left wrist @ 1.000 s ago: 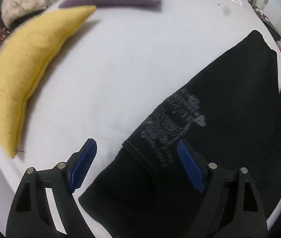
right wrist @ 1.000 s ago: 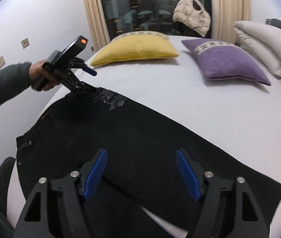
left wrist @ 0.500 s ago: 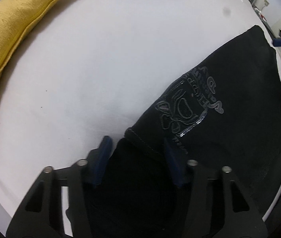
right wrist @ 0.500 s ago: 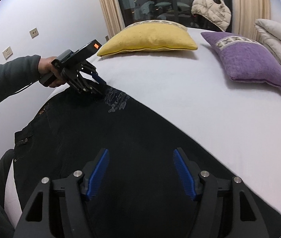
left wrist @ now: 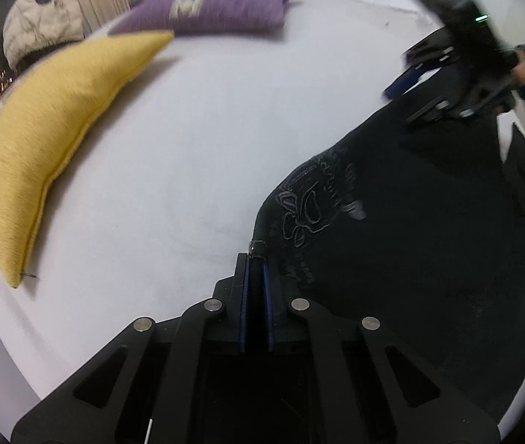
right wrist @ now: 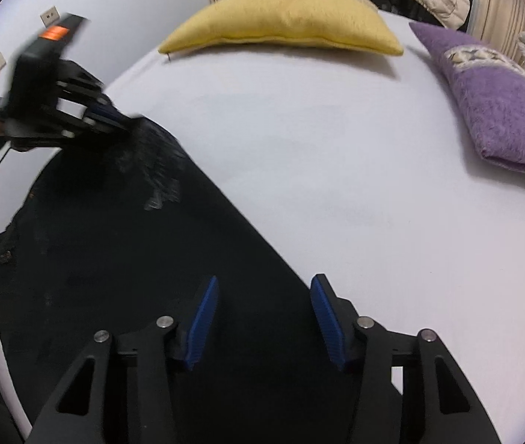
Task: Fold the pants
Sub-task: 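Lift the jeans with both grippers and fold one leg over the other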
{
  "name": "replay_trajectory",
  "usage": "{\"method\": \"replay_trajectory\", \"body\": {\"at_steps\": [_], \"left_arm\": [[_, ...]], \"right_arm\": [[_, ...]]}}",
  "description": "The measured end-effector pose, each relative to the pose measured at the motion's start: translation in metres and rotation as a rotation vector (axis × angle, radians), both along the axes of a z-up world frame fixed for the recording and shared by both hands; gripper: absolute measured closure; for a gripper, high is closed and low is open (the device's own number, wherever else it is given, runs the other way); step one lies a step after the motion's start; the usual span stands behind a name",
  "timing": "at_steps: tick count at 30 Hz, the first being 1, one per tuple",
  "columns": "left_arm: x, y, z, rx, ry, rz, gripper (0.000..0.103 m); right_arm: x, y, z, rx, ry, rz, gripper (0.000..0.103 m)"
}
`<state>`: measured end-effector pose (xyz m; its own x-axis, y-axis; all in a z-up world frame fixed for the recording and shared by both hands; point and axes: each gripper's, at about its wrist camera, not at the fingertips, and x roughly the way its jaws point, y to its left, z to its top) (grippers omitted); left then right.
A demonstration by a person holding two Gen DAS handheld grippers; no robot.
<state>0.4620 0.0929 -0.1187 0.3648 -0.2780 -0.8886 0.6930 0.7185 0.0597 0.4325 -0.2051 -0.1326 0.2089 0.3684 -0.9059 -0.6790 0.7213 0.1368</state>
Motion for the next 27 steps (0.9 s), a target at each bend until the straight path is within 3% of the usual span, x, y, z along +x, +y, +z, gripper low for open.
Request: {"method": "replay_trajectory", "body": {"at_steps": [5, 12, 18, 23, 27], "left_arm": [[-0.014, -0.004, 0.008, 0.007, -0.057, -0.026, 0.098], [-0.055, -0.001, 0.023, -0.04, -0.123, -0.016, 0.098], [-0.068, 0.002, 0.029, -0.07, -0.149, -0.025, 0.098], [-0.072, 0.006, 0.031, -0.071, -0.151, -0.021, 0.098], [-0.068, 0.006, 0.029, -0.069, -0.145, -0.004, 0.098]], "right_arm": [[0.006, 0.003, -0.004, -0.02, 0.0, 0.007, 0.05], [0.02, 0.002, -0.017, -0.058, 0.028, 0.027, 0.05], [0.022, 0.005, -0.024, -0.059, 0.063, 0.061, 0.05], [0.016, 0.014, -0.018, -0.065, 0.07, 0.13, 0.083], [0.012, 0.014, -0.008, -0.065, 0.047, 0.136, 0.089]]}}
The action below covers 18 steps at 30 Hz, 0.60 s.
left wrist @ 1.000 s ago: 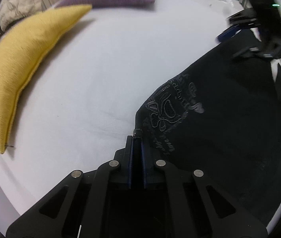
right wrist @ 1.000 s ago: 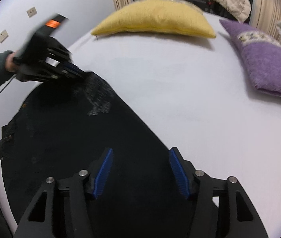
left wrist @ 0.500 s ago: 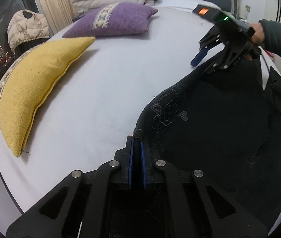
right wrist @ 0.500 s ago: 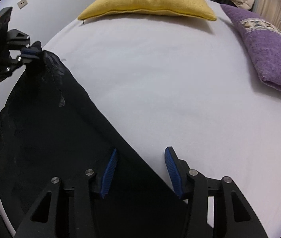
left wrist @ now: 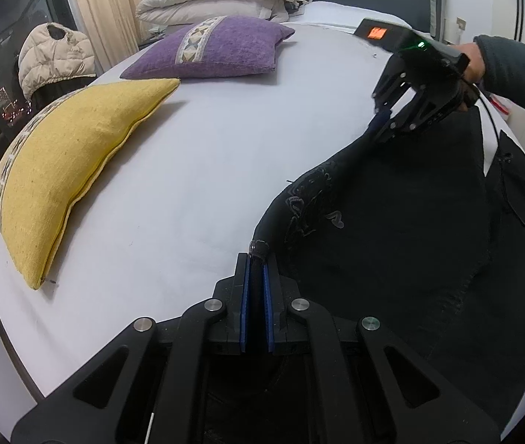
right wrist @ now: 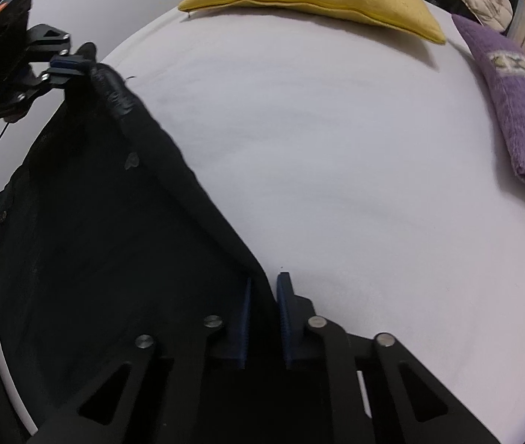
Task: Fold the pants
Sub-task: 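Lift the jeans with both grippers and fold one leg over the other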
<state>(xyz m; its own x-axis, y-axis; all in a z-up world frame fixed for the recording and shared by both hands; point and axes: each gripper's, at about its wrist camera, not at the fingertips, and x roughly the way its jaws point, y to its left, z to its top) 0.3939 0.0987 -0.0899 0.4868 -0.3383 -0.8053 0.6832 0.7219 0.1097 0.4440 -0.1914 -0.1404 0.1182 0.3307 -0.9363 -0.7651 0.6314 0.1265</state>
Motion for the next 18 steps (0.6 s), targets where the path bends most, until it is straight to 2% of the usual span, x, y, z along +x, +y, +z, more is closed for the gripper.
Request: {"method": "replay_trajectory", "body": {"at_steps": [4, 8, 10, 15, 18], "left_arm": [[-0.001, 0.0, -0.001, -0.001, 0.001, 0.021, 0.098], [-0.005, -0.002, 0.001, -0.006, -0.005, 0.042, 0.098], [-0.009, -0.003, 0.004, -0.012, -0.012, 0.05, 0.098], [-0.028, -0.003, 0.016, -0.042, -0.037, 0.064, 0.098], [-0.044, -0.001, 0.025, -0.056, -0.052, 0.065, 0.098]], "right_arm": [[-0.003, -0.007, 0.011, 0.026, -0.012, -0.046, 0.09], [-0.02, -0.005, 0.022, -0.002, -0.046, -0.094, 0.099], [-0.031, -0.002, 0.026, -0.026, -0.077, -0.119, 0.1], [-0.058, -0.016, 0.04, 0.049, -0.07, -0.275, 0.1], [-0.084, -0.012, 0.052, 0.079, -0.078, -0.306, 0.1]]}}
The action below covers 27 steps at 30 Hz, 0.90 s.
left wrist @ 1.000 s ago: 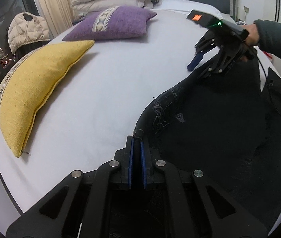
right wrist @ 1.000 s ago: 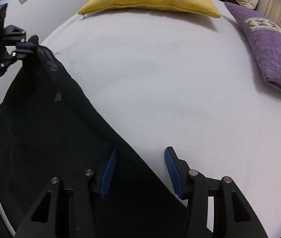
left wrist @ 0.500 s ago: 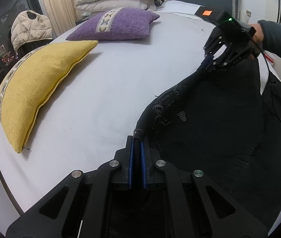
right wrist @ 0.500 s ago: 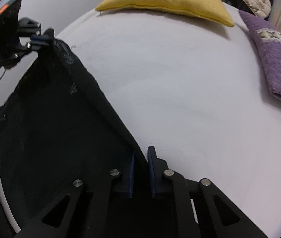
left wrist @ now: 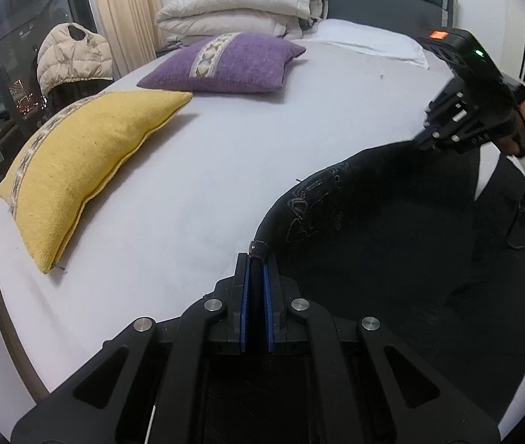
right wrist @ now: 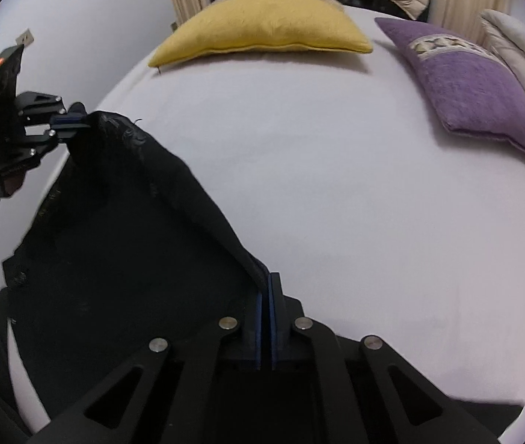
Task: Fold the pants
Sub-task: 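Lift the jeans with both grippers and fold one leg over the other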
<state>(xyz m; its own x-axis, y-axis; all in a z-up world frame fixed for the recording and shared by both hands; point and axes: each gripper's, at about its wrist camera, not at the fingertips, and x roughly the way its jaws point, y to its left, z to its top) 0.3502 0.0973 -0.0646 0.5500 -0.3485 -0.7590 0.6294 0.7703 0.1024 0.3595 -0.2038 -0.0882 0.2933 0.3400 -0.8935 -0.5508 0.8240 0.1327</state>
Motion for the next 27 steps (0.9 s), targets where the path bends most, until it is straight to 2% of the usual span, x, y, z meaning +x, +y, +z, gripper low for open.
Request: {"method": "replay_trajectory", "body": {"at_steps": [6, 13, 22, 27], "left_arm": [[-0.052, 0.009, 0.017, -0.027, -0.03, -0.016, 0.098], [-0.133, 0.026, 0.009, -0.039, 0.012, -0.038, 0.098], [-0.232, 0.047, -0.031, -0.009, 0.082, -0.036, 0.098], [-0.266, 0.055, -0.051, 0.011, 0.105, -0.038, 0.098]], "right_arm": [[-0.062, -0.001, 0.028, 0.067, -0.035, -0.033, 0.1], [-0.137, 0.015, 0.045, 0.09, -0.04, -0.06, 0.1], [-0.225, 0.046, 0.015, 0.141, 0.047, -0.138, 0.1], [-0.246, 0.057, -0.005, 0.128, 0.069, -0.167, 0.1]]}}
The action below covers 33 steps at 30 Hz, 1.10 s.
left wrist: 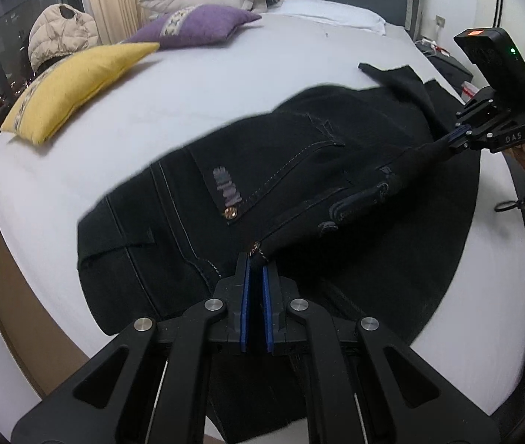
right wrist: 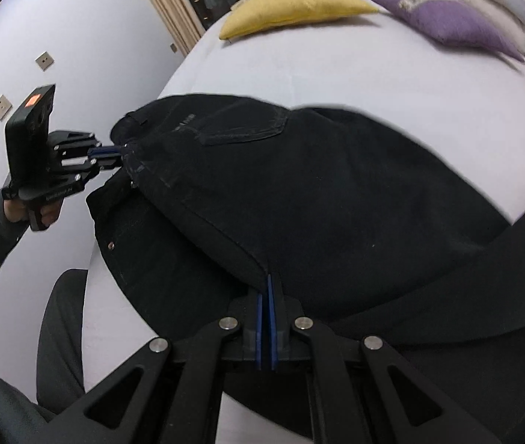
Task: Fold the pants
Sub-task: 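Lift the jeans with both grippers and fold one leg over the other, then lower the folded jeans onto the bed and open the left gripper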
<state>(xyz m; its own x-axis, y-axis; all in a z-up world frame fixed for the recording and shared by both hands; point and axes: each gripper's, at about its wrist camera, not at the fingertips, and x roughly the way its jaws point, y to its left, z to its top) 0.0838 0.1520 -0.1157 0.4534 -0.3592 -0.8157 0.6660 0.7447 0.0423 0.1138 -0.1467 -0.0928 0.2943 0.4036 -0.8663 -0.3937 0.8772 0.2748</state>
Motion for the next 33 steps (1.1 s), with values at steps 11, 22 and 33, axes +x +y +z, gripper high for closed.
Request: {"method": "replay_trajectory", "body": {"at_steps": [11, 22, 33], "left_arm": [[-0.054, -0.002, -0.015, 0.069, -0.045, -0.065, 0.098], [-0.092, -0.013, -0.014, 0.097, -0.058, -0.13, 0.098], [-0.102, -0.026, -0.021, 0.099, -0.061, -0.145, 0.098]], "right_arm": [[-0.029, 0.022, -0.011, -0.181, -0.069, 0.088, 0.1], [-0.061, 0.033, -0.016, -0.34, -0.131, 0.176, 0.1], [-0.069, 0.036, -0.025, -0.463, -0.169, 0.193, 0.1]]}}
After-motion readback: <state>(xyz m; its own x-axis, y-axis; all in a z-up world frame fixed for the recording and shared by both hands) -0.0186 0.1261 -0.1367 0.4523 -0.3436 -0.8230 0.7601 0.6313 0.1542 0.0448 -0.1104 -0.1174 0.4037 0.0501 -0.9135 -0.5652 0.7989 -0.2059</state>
